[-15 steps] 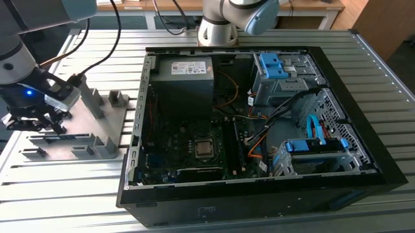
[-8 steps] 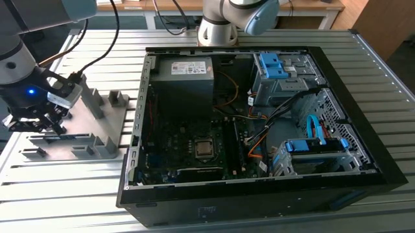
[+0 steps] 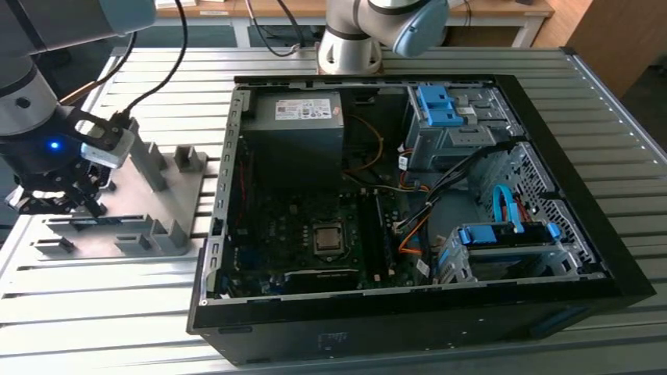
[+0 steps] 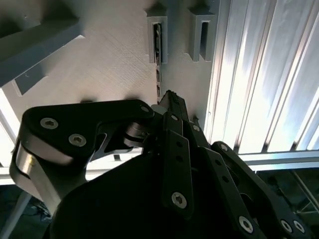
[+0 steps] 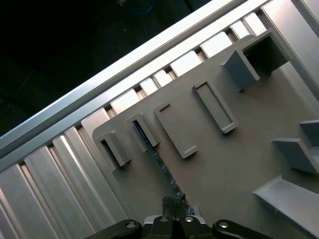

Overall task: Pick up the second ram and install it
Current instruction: 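Pick up the second ram and move it above second insertion slot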

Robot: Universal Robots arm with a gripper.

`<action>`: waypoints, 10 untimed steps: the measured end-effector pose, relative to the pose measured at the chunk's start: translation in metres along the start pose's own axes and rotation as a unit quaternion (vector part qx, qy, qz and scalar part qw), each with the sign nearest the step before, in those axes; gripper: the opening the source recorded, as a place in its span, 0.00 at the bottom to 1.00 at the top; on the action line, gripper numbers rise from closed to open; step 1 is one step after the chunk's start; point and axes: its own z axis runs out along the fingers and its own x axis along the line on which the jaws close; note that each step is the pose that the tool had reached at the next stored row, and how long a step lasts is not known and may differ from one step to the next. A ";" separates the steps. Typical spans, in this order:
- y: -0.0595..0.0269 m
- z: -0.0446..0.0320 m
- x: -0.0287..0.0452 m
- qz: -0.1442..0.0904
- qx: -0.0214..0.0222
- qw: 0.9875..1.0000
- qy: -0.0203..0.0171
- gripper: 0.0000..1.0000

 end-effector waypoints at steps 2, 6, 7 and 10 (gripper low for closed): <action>0.0000 0.0001 0.0000 -0.015 0.001 1.000 0.001 0.10; 0.0000 0.0001 0.0000 -0.043 0.003 0.999 0.002 0.10; 0.0000 0.0001 0.0000 -0.051 0.003 0.999 0.002 0.10; 0.0000 0.0001 0.0000 -0.072 0.004 0.997 0.003 0.10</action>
